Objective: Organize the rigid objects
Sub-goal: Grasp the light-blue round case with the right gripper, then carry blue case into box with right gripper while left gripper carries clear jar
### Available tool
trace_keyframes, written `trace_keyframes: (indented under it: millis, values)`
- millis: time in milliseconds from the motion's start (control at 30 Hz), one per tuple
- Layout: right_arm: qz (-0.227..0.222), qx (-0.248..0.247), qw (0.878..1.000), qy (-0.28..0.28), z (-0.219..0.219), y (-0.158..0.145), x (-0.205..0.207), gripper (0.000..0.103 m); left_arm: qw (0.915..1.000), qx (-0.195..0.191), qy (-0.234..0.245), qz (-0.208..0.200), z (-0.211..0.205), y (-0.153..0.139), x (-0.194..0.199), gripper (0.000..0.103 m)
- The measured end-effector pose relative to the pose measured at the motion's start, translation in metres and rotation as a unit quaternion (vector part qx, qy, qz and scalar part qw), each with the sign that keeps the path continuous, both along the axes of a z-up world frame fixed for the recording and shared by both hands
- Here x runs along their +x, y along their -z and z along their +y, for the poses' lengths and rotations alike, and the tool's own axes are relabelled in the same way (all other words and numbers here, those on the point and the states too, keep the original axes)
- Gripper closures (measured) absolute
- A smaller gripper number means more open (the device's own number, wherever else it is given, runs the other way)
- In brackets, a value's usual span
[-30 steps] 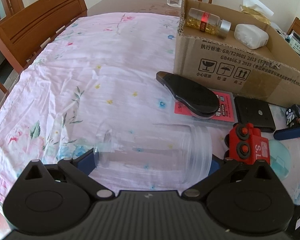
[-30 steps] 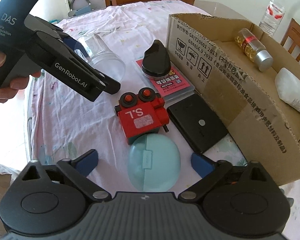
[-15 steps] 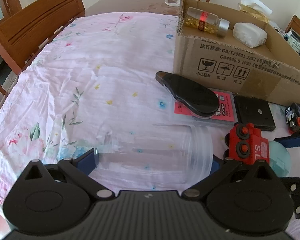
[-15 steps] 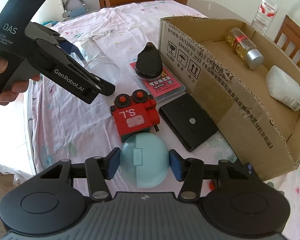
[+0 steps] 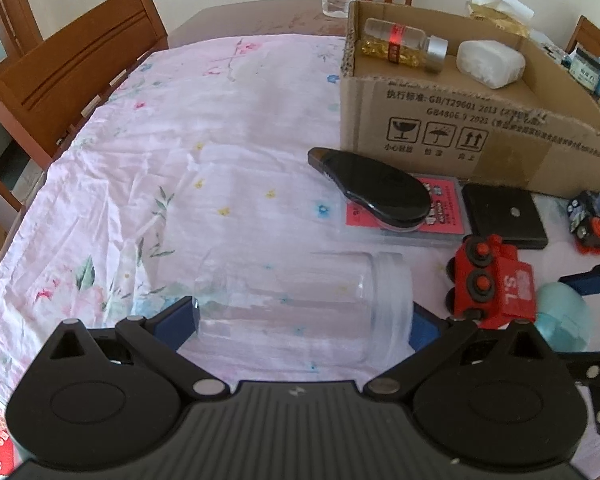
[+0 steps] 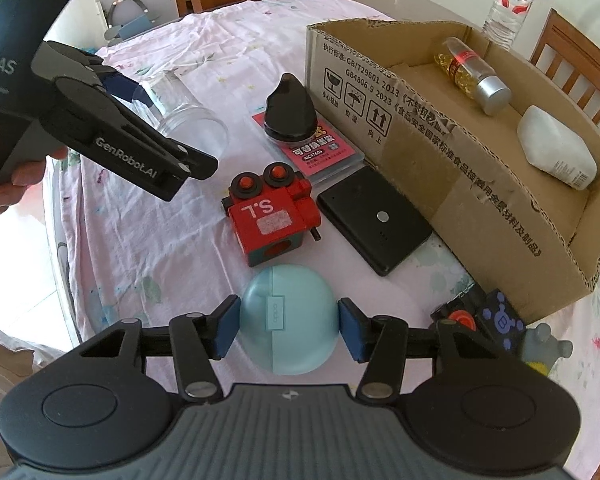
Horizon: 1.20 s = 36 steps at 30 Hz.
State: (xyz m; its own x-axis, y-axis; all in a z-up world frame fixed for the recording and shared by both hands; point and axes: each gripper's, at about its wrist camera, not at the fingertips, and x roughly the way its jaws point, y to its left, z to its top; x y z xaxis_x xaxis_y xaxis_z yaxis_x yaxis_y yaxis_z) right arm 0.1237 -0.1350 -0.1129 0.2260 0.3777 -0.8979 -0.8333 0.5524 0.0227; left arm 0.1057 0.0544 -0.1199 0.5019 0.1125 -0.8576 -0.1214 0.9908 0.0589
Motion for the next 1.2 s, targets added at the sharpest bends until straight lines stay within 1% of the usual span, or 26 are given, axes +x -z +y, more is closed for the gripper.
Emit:
trace_keyframes:
  millis: [100,267,400,467,667,800,967,1200]
  values:
    - [0.001,0.0,1.0,0.0,0.0,0.0,0.0,0.044,1.0,-0.004,-0.003,-0.001,0.0,-0.006,-0.002,0.0]
    - [0.0,0.0,1.0,-0.001,0.001,0.0,0.001,0.044,0.9998,-0.004,-0.007,-0.016,0.002,-0.016,-0.002,0.001]
    - [0.001,-0.002,1.0,-0.004,0.001,0.0,0.001,0.044,0.9999,0.0,0.002,-0.017,0.002,-0.018,0.001,0.006]
    - [0.001,-0.004,1.0,-0.004,0.002,0.0,0.001,0.044,0.9998,-0.004,0.006,-0.017,0.002,-0.018,0.001,0.012]
    - [0.005,-0.006,1.0,-0.003,0.002,0.0,0.001,0.044,0.9998,-0.009,0.015,-0.009,0.004,-0.019,0.001,0.012]
    - [0.006,-0.01,1.0,0.002,0.002,0.0,0.002,0.045,0.9991,0.001,0.041,-0.009,0.001,-0.026,0.0,0.012]
    - [0.005,-0.012,1.0,0.01,0.001,-0.003,0.002,0.045,0.9972,0.005,0.074,-0.007,-0.001,-0.04,-0.001,0.012]
    - [-0.009,-0.001,1.0,0.02,-0.004,-0.026,0.001,0.045,0.9934,0.003,0.114,-0.01,-0.003,-0.068,-0.004,0.012]
